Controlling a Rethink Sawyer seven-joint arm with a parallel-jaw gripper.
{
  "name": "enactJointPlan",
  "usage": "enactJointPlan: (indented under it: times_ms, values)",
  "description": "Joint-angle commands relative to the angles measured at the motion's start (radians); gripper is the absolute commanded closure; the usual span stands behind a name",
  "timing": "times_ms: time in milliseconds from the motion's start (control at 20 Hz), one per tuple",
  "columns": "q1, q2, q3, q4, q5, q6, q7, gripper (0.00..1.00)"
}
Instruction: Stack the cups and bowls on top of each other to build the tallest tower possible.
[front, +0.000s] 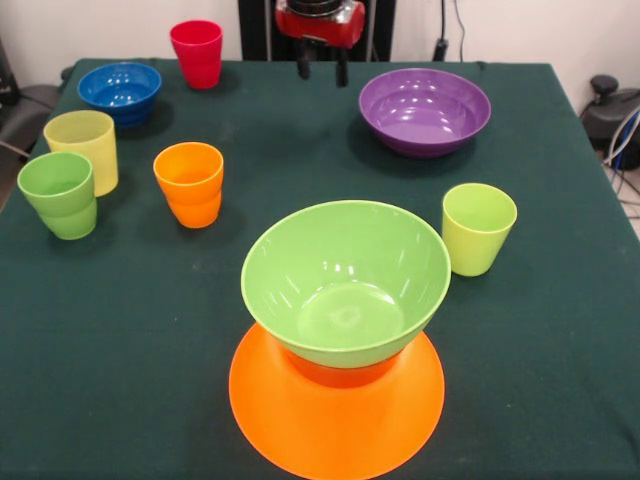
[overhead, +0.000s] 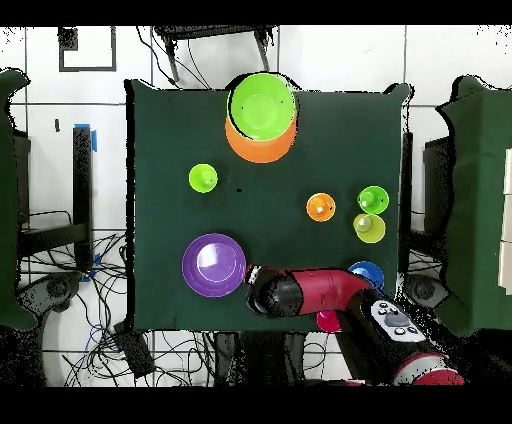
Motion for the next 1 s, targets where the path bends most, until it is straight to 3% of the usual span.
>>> enactJointPlan:
  times_ms: [50,400,700,1000]
  values:
    - [0.089,0.081,-0.026,0.053,0.027,-0.125,0.158,0.00]
    - [0.137,0.086,-0.040,0.073,0.077,-0.167,0.166,0.00]
    - [0.140,0.064,-0.042,0.098,0.105,-0.169,0.148,0.00]
    - [0.150,0.126,-0.060,0.065,0.107,-0.207,0.144,0.00]
